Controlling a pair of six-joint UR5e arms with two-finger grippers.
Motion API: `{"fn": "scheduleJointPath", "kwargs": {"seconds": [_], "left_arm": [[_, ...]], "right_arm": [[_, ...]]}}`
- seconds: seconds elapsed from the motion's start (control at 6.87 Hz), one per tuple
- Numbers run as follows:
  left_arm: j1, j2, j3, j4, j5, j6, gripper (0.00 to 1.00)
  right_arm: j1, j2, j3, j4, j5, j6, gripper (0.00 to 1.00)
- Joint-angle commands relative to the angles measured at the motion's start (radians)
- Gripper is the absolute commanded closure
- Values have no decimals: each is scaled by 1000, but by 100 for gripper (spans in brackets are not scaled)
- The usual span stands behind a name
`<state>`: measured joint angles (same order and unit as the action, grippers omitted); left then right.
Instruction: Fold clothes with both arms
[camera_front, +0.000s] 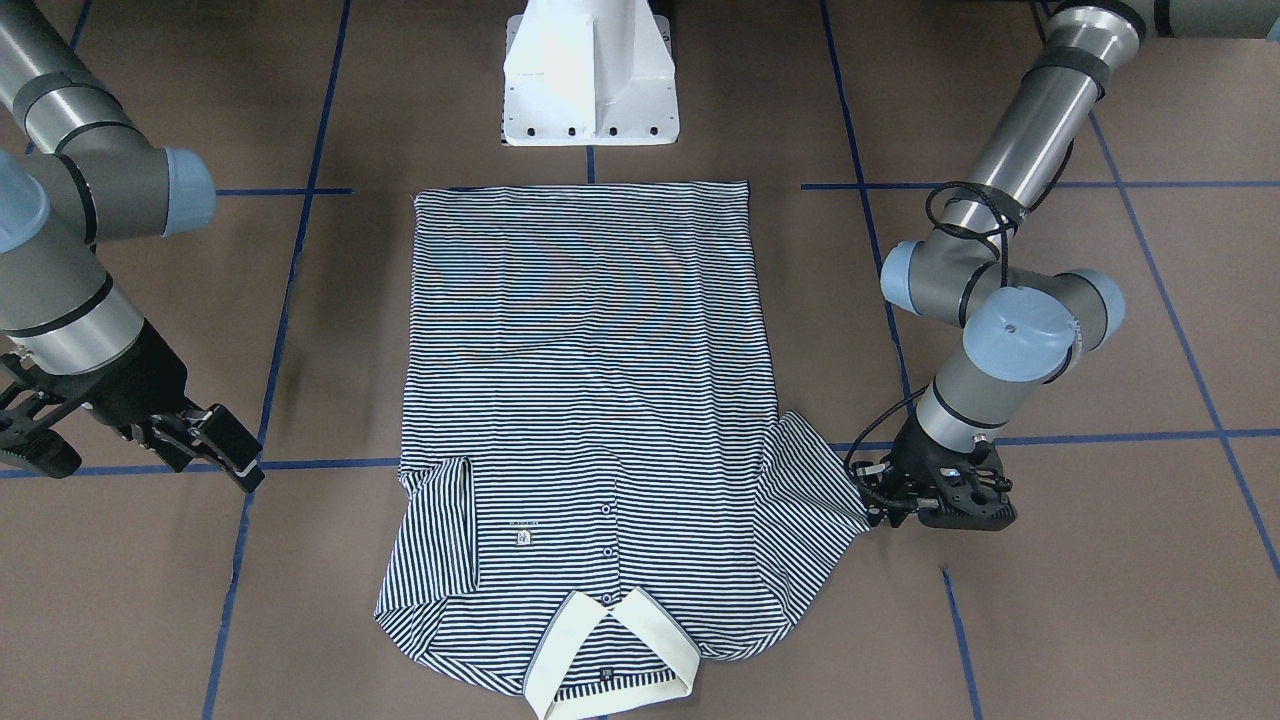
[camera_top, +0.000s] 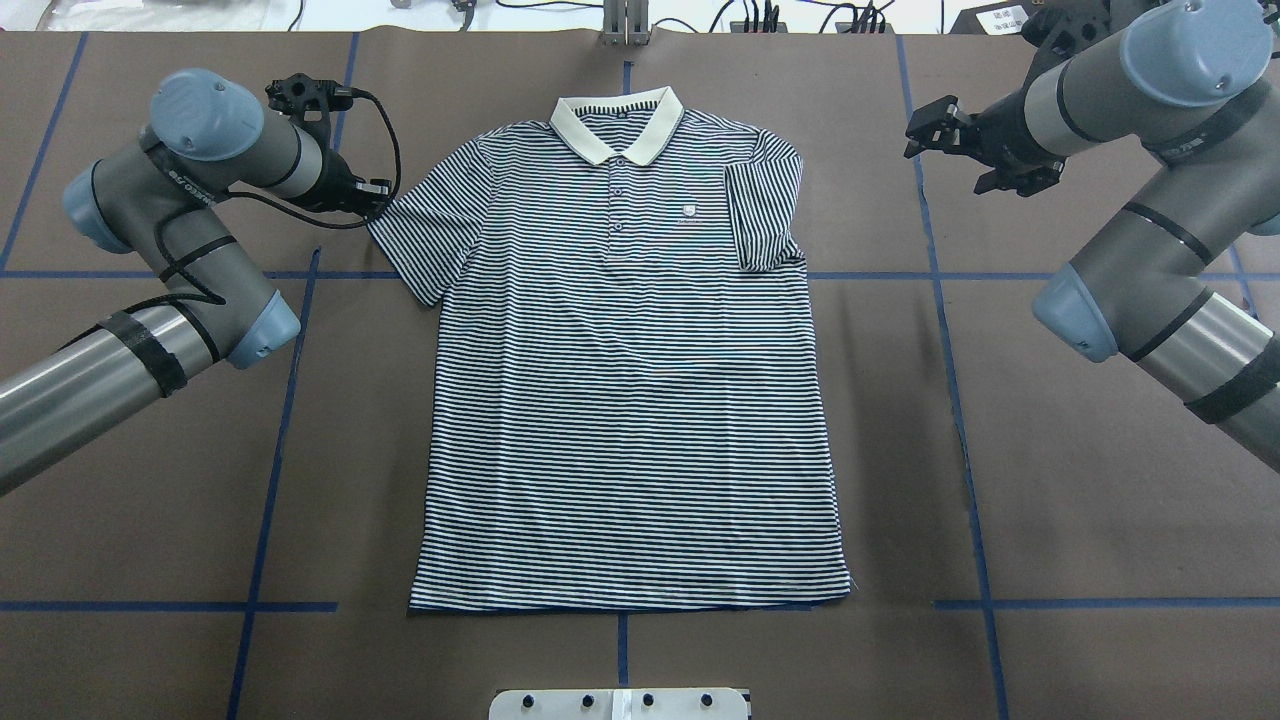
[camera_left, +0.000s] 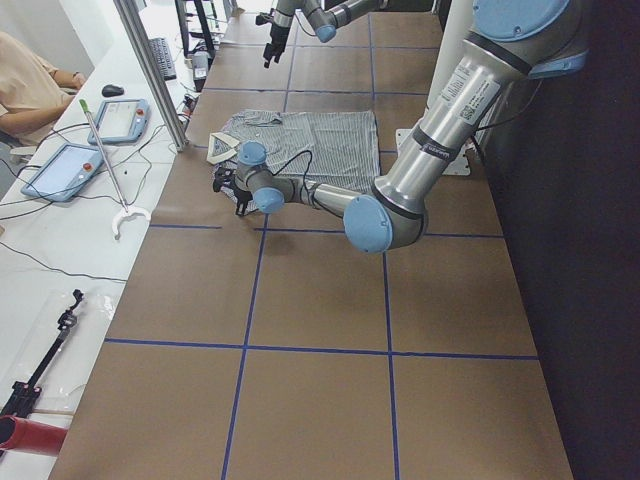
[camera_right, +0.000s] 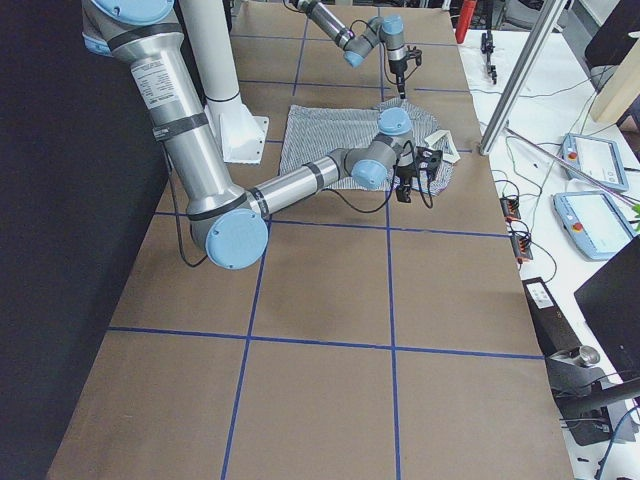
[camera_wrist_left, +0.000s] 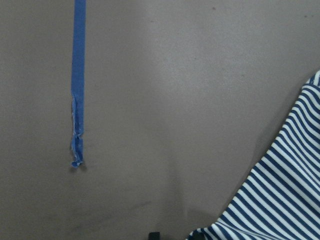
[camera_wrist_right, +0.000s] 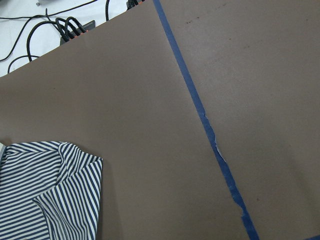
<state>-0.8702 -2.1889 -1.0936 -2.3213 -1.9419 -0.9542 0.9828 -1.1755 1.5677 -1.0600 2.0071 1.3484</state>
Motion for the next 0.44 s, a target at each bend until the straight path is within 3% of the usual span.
{"fn": "scheduleJointPath", "kwargs": {"seconds": [0.0, 0.29], "left_arm": [[-4, 1, -49, 10, -11, 0, 100], [-3, -15, -160, 58, -66, -17, 100]], "right_arm": [[2, -1, 0, 0, -1, 0, 0], [2, 0, -5, 0, -1, -2, 0]]}}
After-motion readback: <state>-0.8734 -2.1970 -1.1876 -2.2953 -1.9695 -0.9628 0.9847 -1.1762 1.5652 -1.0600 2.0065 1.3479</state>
